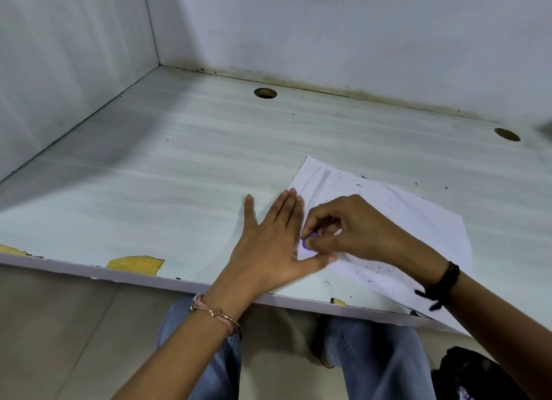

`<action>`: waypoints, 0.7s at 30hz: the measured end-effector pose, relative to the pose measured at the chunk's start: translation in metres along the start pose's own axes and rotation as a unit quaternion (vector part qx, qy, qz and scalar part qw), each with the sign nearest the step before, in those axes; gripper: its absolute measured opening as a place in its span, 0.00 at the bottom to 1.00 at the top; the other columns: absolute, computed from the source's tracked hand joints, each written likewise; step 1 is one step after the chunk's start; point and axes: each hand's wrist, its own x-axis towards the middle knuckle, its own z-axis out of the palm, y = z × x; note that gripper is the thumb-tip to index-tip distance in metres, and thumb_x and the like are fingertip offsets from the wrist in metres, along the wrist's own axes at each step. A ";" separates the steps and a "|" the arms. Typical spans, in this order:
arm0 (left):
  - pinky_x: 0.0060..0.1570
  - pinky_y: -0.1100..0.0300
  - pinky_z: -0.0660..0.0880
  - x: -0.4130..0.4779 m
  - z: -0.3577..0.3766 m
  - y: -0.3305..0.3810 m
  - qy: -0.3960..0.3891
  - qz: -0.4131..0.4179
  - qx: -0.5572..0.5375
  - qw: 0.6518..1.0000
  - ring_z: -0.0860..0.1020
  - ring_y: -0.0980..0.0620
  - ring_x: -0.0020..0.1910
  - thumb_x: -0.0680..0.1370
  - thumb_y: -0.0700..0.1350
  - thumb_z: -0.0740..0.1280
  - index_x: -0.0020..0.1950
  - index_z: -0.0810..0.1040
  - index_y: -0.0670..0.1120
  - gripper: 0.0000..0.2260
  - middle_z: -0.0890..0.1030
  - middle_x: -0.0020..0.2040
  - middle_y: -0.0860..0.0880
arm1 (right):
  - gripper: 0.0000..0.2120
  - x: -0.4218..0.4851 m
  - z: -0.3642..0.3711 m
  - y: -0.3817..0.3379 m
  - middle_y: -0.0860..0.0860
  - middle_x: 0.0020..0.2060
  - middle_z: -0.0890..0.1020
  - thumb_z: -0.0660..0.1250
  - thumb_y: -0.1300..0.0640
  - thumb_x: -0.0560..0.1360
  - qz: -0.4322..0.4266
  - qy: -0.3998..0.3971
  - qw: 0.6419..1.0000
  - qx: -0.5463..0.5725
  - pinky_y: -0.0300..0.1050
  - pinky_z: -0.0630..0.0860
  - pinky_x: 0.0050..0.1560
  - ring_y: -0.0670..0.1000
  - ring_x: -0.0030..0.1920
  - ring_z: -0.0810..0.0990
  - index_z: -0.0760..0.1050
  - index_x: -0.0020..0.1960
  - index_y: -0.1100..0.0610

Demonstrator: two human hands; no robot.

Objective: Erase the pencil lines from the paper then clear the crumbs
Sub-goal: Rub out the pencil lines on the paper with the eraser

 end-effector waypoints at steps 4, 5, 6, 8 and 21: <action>0.71 0.35 0.32 0.000 0.000 0.001 -0.005 -0.004 -0.007 1.000 0.33 0.58 0.76 0.71 0.77 0.43 0.80 0.38 0.47 0.48 0.37 0.80 0.51 | 0.04 0.004 0.000 0.003 0.48 0.34 0.83 0.72 0.63 0.69 -0.004 0.061 0.998 -0.002 0.45 0.79 0.44 0.46 0.36 0.81 0.82 0.40 0.55; 0.71 0.35 0.32 0.000 0.000 0.000 -0.004 -0.001 -0.001 1.000 0.33 0.58 0.77 0.70 0.77 0.41 0.80 0.39 0.47 0.48 0.38 0.80 0.50 | 0.04 0.001 0.003 0.001 0.47 0.34 0.83 0.73 0.63 0.69 -0.009 0.034 0.999 -0.003 0.43 0.79 0.43 0.46 0.36 0.81 0.82 0.40 0.55; 0.71 0.34 0.33 0.000 0.000 0.000 -0.004 0.001 0.005 1.000 0.33 0.57 0.77 0.68 0.77 0.39 0.80 0.39 0.47 0.49 0.38 0.80 0.50 | 0.04 -0.003 0.004 -0.002 0.47 0.34 0.84 0.73 0.63 0.69 -0.013 -0.001 1.000 0.002 0.41 0.78 0.43 0.45 0.35 0.82 0.83 0.40 0.54; 0.71 0.34 0.34 0.000 -0.001 0.000 -0.004 0.000 0.009 1.000 0.34 0.57 0.77 0.68 0.77 0.38 0.80 0.39 0.46 0.49 0.38 0.80 0.50 | 0.03 -0.004 0.002 0.001 0.48 0.34 0.84 0.74 0.61 0.69 -0.006 -0.017 1.000 0.014 0.39 0.77 0.42 0.45 0.35 0.82 0.83 0.40 0.54; 0.71 0.36 0.32 0.000 -0.001 0.001 -0.003 -0.006 -0.003 1.000 0.33 0.59 0.76 0.69 0.78 0.42 0.80 0.38 0.48 0.49 0.37 0.80 0.51 | 0.04 0.004 -0.002 0.013 0.47 0.34 0.83 0.73 0.63 0.69 -0.023 0.076 0.997 0.014 0.40 0.76 0.40 0.44 0.34 0.79 0.82 0.40 0.54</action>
